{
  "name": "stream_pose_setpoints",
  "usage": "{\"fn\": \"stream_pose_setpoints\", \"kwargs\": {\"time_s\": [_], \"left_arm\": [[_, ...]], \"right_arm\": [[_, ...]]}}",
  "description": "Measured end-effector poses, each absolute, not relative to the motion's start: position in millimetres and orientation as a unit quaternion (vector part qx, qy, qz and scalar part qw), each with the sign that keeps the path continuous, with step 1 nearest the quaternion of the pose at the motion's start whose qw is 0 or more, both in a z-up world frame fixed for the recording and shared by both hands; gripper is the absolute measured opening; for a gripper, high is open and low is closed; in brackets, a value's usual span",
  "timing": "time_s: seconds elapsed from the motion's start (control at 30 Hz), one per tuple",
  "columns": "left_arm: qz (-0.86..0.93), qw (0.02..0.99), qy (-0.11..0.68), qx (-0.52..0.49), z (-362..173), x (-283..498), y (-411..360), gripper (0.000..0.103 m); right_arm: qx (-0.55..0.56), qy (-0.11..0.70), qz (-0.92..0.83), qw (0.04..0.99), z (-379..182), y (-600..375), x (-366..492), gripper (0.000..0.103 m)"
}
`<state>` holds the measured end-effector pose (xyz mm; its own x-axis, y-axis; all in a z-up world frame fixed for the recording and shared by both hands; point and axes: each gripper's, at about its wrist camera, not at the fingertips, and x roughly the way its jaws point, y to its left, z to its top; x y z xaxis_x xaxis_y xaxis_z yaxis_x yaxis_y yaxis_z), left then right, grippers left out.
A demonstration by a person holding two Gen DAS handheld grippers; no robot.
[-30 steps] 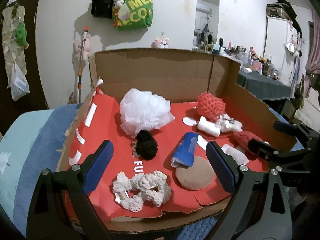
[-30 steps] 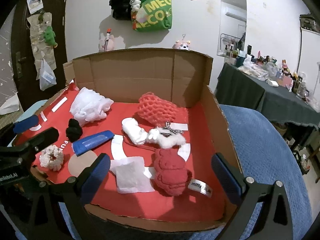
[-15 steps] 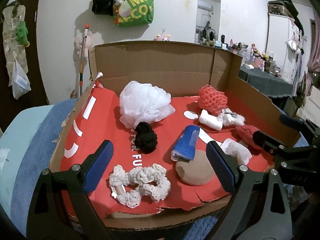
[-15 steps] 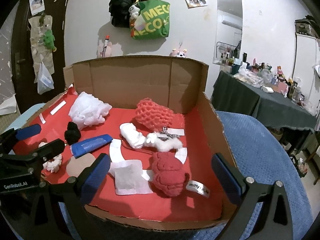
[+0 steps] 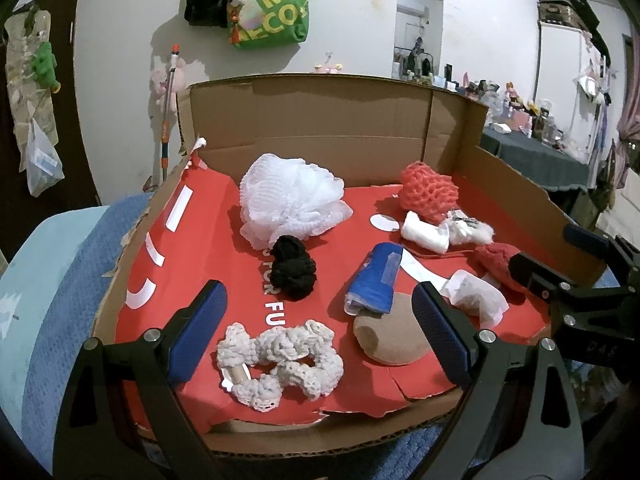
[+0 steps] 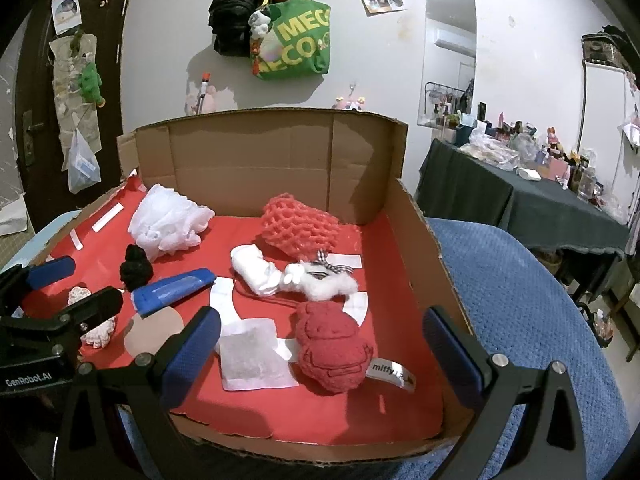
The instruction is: Organize soft objects
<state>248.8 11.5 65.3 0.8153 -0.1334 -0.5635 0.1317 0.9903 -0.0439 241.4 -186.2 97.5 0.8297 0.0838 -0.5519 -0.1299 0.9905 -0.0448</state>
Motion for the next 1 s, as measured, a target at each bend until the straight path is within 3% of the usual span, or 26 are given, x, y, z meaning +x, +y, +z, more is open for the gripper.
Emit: {"fn": "stream_pose_setpoints", "kwargs": {"time_s": [1.0], "left_arm": [[-0.069,0.951,0.3,-0.004,63.0,250.4,13.0,0.095]], "right_arm": [[-0.04,0.291,0.059,0.954,94.4,-186.0,242.3,0.103]]}}
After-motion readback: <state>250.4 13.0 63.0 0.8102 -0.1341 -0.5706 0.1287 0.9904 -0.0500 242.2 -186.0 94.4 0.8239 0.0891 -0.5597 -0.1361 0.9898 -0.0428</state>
